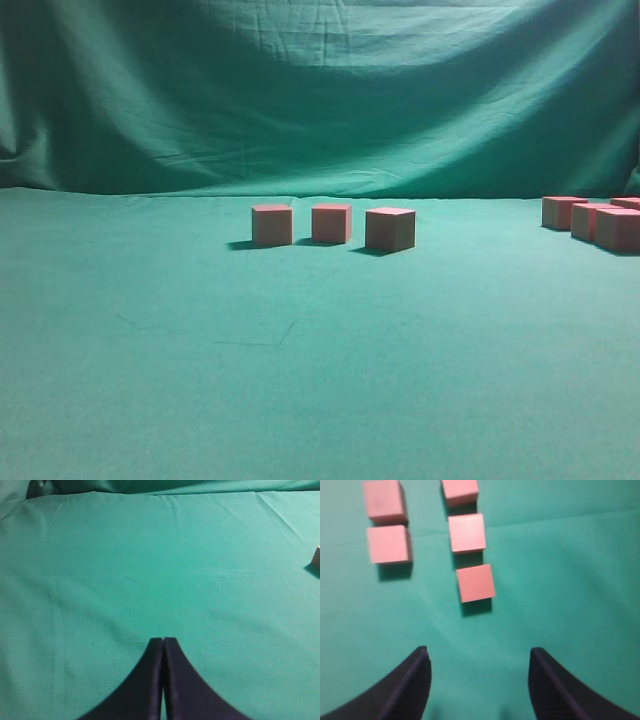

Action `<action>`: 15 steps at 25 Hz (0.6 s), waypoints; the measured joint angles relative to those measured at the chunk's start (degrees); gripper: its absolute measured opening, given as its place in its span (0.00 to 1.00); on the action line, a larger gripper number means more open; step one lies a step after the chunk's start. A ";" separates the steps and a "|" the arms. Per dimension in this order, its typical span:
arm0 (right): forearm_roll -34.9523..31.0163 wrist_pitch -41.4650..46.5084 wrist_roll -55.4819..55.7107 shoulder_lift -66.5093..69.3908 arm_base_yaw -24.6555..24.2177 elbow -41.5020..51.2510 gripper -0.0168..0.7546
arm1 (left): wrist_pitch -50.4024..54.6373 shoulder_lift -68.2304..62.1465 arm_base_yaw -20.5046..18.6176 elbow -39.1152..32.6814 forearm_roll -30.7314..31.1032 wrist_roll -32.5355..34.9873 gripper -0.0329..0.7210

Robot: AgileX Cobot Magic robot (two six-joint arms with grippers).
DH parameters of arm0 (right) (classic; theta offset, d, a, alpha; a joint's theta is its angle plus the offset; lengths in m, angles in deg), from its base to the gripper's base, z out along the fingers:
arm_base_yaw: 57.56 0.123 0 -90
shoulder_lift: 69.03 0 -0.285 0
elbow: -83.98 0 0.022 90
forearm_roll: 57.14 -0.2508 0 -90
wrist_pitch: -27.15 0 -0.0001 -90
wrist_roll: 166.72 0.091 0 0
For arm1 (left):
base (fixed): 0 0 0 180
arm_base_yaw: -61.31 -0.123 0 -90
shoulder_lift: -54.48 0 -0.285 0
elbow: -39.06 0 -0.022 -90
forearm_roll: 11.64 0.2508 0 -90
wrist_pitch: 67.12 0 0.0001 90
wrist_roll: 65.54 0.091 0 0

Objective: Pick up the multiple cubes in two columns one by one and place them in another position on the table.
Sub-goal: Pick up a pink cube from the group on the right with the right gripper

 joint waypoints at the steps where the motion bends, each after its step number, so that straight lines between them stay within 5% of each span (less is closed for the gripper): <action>1: -0.25 -0.91 -1.09 1.64 -1.27 0.22 0.54 | 0.00 0.00 0.00 0.00 0.00 0.00 0.04; 11: -2.15 -8.02 -11.16 11.81 -2.84 0.22 0.54 | 0.00 0.00 0.00 0.00 0.00 0.00 0.04; 15: -2.43 -10.33 -12.10 14.75 -2.84 0.22 0.67 | 0.00 0.00 0.00 0.00 0.00 0.00 0.04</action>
